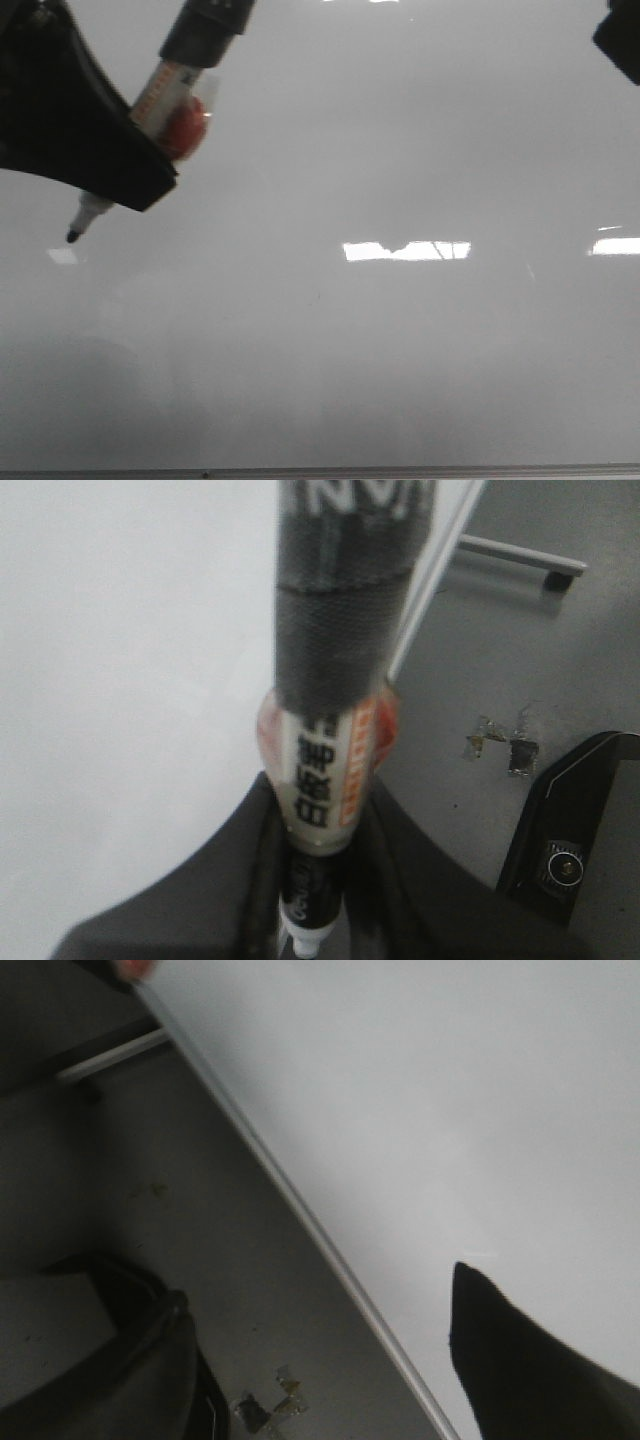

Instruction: Write number 8 on whiteboard

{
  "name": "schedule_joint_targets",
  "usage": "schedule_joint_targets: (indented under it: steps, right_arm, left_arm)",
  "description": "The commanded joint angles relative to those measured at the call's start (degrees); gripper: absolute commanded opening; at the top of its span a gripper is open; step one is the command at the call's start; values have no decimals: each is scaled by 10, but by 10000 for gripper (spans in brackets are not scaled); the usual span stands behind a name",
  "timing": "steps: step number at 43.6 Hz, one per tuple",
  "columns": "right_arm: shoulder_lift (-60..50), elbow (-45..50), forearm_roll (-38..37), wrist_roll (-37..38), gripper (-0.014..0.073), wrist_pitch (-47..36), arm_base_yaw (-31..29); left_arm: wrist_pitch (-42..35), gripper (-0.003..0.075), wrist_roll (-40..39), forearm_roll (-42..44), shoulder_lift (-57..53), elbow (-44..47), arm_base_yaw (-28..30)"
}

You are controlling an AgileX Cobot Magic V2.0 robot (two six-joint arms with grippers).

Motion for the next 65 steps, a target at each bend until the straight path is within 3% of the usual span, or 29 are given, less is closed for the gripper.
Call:
schedule_joint_targets:
  steps: [1,14,22,30,37,49,52,54,61,63,65]
  right_arm:
    - [31,-53,35,-51,550,19,35]
    - [124,-127,68,-104,550,18,117]
    - [169,-157,80,-117,542,9,133]
    - [193,-163,114,-151,477,-2,134]
    - [204,-163,118,-154,372,-7,134]
    - [209,-163,119,-154,1,10,134]
    - [209,-163,119,-154,-69,17,134]
    - [209,-163,118,-154,-65,19,134]
    - [209,-163,118,-154,-69,26,128]
    - [209,-162,118,-154,-69,28,122]
    - [209,-159,118,-153,-69,33,110]
  left_arm:
    - [-43,-14,4,-7,-15,-20,-46]
    - [-59,-14,4,-7,-15,-20,-100]
    - [-59,-14,4,-7,-15,-20,-100]
    - [-59,-14,4,-7,-15,-20,-100]
    - [-59,-14,4,-7,-15,-20,-100]
    - [-60,0,4,-7,-15,-20,-100]
    - [-63,52,4,-5,-15,-20,-100]
    - [-63,102,4,-5,-15,-20,-99]
    - [-75,430,-33,-5,-15,-20,-99]
    - [-78,480,-45,-5,-16,-20,-99]
    - [-78,482,-61,-5,-19,-20,-99]
